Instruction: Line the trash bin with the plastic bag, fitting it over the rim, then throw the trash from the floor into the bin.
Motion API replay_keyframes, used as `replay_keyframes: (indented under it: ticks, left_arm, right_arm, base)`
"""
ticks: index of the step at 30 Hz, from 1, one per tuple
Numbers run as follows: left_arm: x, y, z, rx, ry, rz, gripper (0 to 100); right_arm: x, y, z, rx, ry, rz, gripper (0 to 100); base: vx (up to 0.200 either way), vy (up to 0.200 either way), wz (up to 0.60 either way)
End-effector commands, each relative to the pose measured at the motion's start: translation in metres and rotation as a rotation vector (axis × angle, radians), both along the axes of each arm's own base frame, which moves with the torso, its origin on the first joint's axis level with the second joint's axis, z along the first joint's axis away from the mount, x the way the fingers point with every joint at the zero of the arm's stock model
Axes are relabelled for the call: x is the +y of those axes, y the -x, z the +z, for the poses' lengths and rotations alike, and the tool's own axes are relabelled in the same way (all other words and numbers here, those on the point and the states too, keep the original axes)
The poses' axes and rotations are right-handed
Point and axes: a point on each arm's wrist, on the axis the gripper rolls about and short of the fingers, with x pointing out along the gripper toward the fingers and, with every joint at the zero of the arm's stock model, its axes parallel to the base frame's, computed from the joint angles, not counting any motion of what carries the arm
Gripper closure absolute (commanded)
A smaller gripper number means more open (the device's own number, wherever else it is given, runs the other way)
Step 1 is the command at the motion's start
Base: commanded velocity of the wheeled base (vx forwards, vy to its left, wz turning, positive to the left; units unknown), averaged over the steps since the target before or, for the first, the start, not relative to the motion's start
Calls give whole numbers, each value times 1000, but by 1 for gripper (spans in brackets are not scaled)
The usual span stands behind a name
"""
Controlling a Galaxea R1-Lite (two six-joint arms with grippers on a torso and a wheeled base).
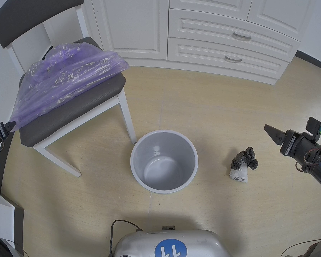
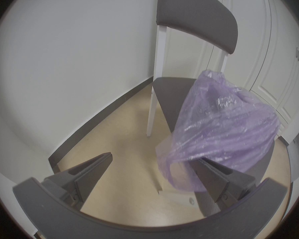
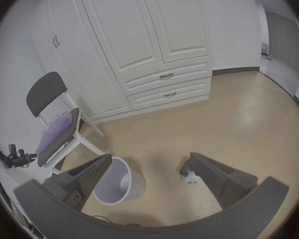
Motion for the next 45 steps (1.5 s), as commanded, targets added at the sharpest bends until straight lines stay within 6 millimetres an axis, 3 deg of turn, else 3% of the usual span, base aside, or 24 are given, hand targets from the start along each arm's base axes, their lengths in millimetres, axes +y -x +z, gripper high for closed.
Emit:
replay_keyframes:
  ticks: [1, 30, 31, 45]
  left_arm:
    - [6, -10, -6, -41, 25, 10, 0]
    - [9, -23, -12, -258, 63, 2, 0]
    - [8, -24, -13, -264, 58, -1, 100]
    - [4, -21, -13, -293, 37, -10, 100]
  right_arm:
    - [0, 1, 2, -8, -3, -1, 0]
    - [-2, 8, 4, -32, 15, 10, 0]
    - [-1, 9, 4, -34, 18, 15, 0]
    - [1, 9, 4, -31, 19, 23, 0]
  base:
    - [0, 0, 0]
    - [0, 0, 0]
    - [0, 0, 0]
    - [0, 0, 0]
